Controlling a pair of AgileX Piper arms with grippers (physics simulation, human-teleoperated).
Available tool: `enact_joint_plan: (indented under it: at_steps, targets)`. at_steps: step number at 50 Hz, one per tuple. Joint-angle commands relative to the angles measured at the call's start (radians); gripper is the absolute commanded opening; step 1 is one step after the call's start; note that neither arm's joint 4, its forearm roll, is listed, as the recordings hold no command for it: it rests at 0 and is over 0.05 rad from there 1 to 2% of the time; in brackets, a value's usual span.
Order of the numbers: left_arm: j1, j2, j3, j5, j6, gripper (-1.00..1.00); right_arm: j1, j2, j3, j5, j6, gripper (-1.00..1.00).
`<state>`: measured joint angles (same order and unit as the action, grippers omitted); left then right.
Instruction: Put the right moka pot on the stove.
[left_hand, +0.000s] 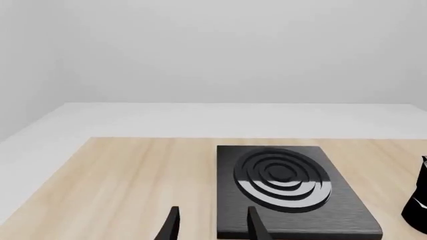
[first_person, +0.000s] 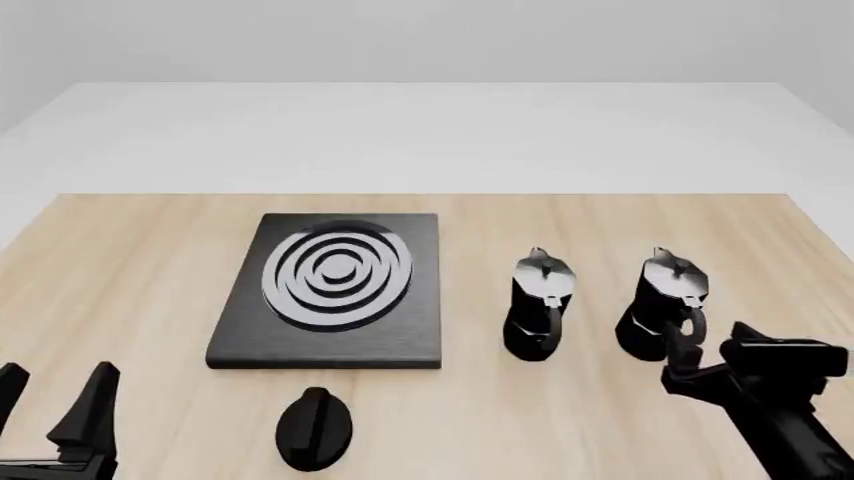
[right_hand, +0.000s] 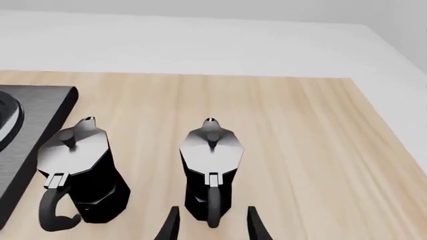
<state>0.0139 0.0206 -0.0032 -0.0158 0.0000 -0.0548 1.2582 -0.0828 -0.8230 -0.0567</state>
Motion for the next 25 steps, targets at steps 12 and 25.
enact_joint_plan:
  at_steps: [12, 25]
  targets:
    - [0.0, 0.001, 0.0, -0.002, 0.0, 1.0, -0.009, 0.179, -0.058, -0.085, -0.024, 1.0]
    - [0.0, 0.001, 0.0, -0.002, 0.0, 1.0, -0.024, 0.277, -0.083, -0.134, -0.024, 1.0]
